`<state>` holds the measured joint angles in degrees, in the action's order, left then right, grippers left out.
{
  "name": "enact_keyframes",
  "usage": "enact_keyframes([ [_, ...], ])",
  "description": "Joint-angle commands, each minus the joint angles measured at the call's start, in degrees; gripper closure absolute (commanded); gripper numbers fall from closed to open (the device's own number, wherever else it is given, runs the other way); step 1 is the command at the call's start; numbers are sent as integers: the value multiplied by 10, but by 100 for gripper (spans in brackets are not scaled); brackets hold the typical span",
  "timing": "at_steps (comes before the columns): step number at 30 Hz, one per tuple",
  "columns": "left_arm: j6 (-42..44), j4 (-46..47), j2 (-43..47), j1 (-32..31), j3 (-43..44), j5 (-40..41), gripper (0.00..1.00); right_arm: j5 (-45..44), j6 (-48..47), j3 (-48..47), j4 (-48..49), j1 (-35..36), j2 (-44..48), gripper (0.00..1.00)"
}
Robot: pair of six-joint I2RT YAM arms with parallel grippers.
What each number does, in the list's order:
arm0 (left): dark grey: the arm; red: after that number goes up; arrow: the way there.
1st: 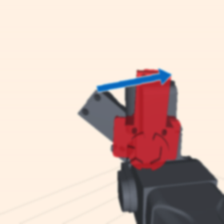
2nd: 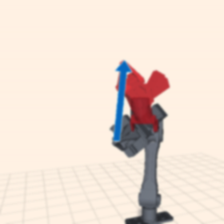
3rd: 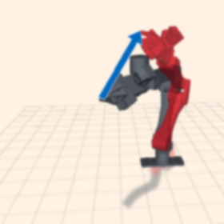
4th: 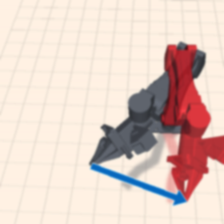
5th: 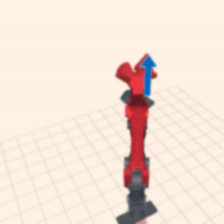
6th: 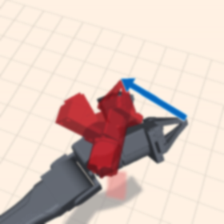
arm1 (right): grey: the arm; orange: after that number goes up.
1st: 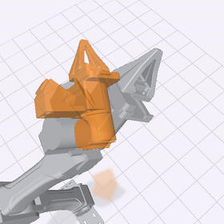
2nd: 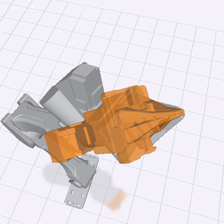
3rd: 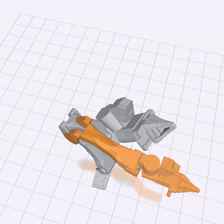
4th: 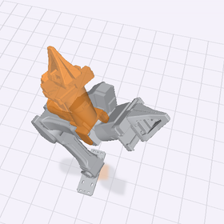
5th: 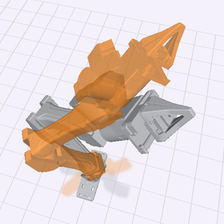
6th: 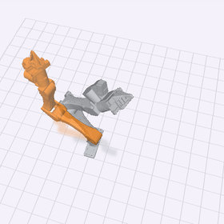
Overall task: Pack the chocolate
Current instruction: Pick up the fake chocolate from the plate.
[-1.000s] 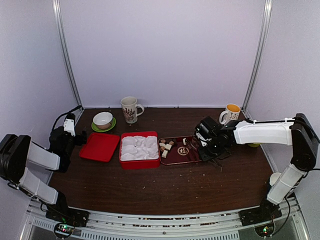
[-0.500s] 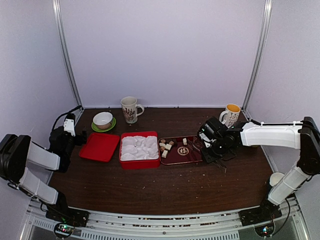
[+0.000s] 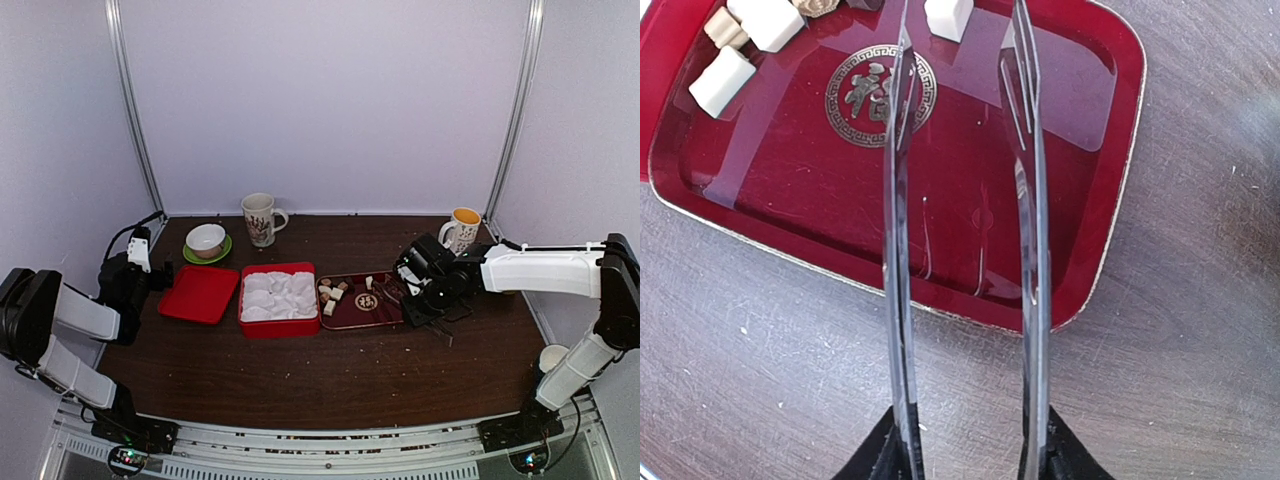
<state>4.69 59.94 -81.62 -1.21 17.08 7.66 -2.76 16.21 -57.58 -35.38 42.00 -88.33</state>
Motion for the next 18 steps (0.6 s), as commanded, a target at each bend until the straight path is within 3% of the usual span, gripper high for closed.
enact_keyframes([
  [1, 8, 29, 2, 4, -5, -5, 2, 0, -4, -2, 7, -2, 9, 59],
  [7, 8, 28, 1, 4, -5, -5, 2, -15, 10, -8, 9, -3, -1, 52],
  [18, 8, 29, 1, 3, -5, -5, 2, -5, 22, -27, 22, -3, -39, 52],
])
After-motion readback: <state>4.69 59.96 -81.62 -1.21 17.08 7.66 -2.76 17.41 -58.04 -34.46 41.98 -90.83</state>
